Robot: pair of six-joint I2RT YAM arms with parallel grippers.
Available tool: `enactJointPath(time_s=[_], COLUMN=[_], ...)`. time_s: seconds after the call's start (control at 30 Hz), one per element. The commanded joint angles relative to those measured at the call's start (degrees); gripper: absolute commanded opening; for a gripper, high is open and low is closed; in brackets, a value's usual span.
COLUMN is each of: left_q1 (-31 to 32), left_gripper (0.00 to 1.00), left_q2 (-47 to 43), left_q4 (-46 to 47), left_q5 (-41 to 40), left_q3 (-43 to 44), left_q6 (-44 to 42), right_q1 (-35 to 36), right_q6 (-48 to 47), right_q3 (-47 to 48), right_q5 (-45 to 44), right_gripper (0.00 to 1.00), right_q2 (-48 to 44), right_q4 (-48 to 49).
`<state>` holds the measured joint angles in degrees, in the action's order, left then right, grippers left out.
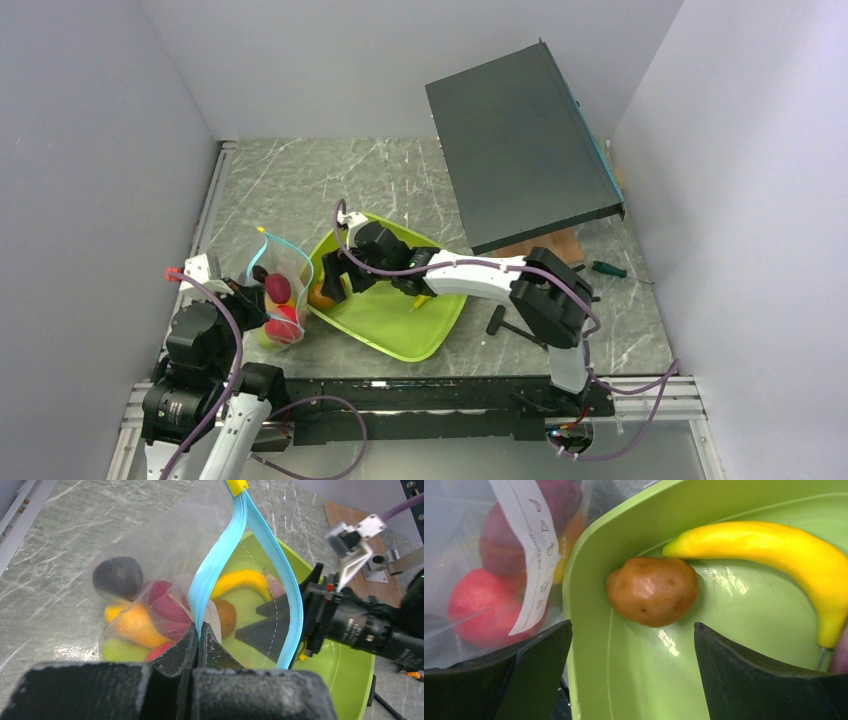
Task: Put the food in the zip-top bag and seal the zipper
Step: Pick up the fake vegetable from the bin.
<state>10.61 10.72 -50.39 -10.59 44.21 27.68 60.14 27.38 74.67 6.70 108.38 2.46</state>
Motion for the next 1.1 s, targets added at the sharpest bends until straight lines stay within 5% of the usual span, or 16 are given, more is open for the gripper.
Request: enactJointPath(time_s=[0.0, 0.63, 0.83, 1.07], left_q1=[0.3, 0.3, 0.3, 0.3], left_gripper=[0.00, 0.00, 0.00, 0.00], left_q2=[0.7, 0.8, 1.0, 0.8], left_q4=[2.6, 2.6, 2.6, 2.9], left_q5=[-0.6, -0.3, -0.3, -0.3], left_q3=[0.2, 0.2, 0.2, 0.0], left_q6=[-0.3, -0.4, -0.4, -0.4], right_q1=[-0.1, -0.1, -0.4, -0.7], right_q6=[0.9, 0.9, 1.1, -0.1], right_q3=[3.6, 6.8, 6.3, 2.1], right_q5=[3.2, 1.9, 1.4, -1.9], right_gripper=[0.93, 0.91, 0.74, 0.37], right_q2=[4.1, 13.4, 13.3, 9.2], right_q4=[5.6, 8.1, 8.6, 10.0])
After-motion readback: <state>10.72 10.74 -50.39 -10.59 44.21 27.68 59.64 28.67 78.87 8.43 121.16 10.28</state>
